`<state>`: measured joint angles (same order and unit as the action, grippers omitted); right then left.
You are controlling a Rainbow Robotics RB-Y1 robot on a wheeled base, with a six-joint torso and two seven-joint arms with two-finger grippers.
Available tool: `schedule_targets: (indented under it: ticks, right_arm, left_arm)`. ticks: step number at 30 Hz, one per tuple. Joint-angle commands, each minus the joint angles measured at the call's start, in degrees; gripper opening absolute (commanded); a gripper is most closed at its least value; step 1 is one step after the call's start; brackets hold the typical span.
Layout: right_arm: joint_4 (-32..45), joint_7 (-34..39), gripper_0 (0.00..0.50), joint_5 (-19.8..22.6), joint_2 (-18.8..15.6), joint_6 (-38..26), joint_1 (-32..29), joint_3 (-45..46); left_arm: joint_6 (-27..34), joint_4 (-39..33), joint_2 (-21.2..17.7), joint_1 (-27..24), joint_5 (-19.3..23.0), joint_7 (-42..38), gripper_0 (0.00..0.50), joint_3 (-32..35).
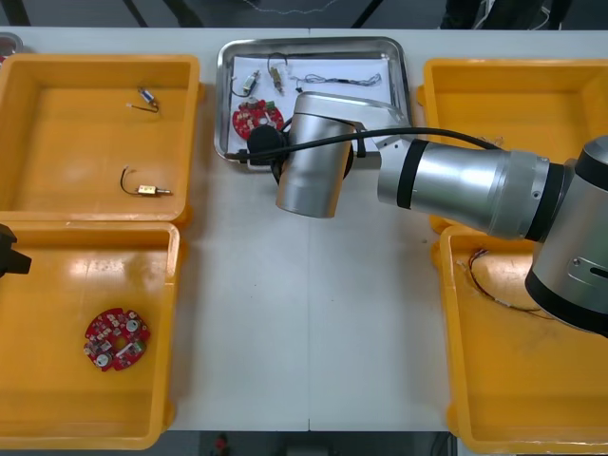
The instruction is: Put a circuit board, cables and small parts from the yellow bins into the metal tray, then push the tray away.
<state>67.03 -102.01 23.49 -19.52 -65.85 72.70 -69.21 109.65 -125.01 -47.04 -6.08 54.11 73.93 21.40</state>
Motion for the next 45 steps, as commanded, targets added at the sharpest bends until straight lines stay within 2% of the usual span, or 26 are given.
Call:
schedule_targets:
  ticks: [1, 17, 18, 19, 20, 21, 22, 23, 26, 30, 32, 36, 45]
  right_arm:
    - [-1.9, -1.62, 0.0, -0.03, 2.38, 1.25, 3.15, 4.17]
    - [-3.13, -2.23, 0.0, 0.94, 2.82, 2.65, 3.15, 4.61]
    - [-3.13, -2.32, 0.049, 0.85, 2.82, 2.74, 3.15, 4.61]
    - [-3.13, -2.5, 0.179, 0.68, 2.82, 2.65, 3.15, 4.61]
    - [-3.13, -2.58, 0.266, 0.59, 2.82, 2.65, 3.15, 4.61]
    - [-3.13, -2.67, 0.303, 0.59, 2.82, 2.65, 3.15, 4.52]
    - [-3.13, -2.76, 0.303, 0.5, 2.82, 2.65, 3.15, 4.61]
    - [-3.13, -2.76, 0.377, 0.5, 2.82, 2.65, 3.15, 4.61]
    - [-2.52, -2.76, 0.437, 0.5, 2.73, 2.65, 3.15, 5.22]
    - [-1.29, -2.32, 0.479, 2.44, 2.73, 1.42, 2.89, 7.68]
    - [0.47, -2.14, 0.5, 3.75, 2.73, -1.3, 2.27, 10.23]
    - [5.83, -1.62, 0.5, 3.31, 2.65, -6.14, -0.36, 13.92]
    - [22.97, 0.58, 0.5, 1.82, 1.15, -22.13, -7.92, 22.89]
  left_arm:
    - [0.35, -1.55, -2.44, 1.07, -0.32, 2.97, 0.5, 1.45]
    - [0.35, -1.55, -2.44, 1.07, -0.32, 2.97, 0.5, 1.45]
    - [0.35, -1.55, -2.44, 1.07, -0.32, 2.97, 0.5, 1.45]
    - [0.35, -1.55, -2.44, 1.07, -0.32, 2.97, 0.5, 1.45]
    - [0.35, -1.55, -2.44, 1.07, -0.32, 2.97, 0.5, 1.45]
    - [0.35, -1.55, -2.44, 1.07, -0.32, 2.97, 0.5, 1.45]
    - [0.35, -1.55, -2.44, 1.07, -0.32, 2.97, 0.5, 1.45]
    - [0.35, -1.55, -2.44, 1.07, -0.32, 2.97, 0.5, 1.45]
    - [0.35, -1.55, -2.44, 1.07, -0.32, 2.97, 0.5, 1.45]
    - [0.35, -1.55, -2.44, 1.07, -0.32, 2.97, 0.5, 1.45]
    - [0.35, -1.55, -2.44, 1.07, -0.32, 2.97, 0.5, 1.45]
    - [0.35, -1.55, -2.44, 1.07, -0.32, 2.97, 0.5, 1.45]
    - [0.35, -1.55, -2.44, 1.07, -0.32, 2.97, 0.5, 1.45]
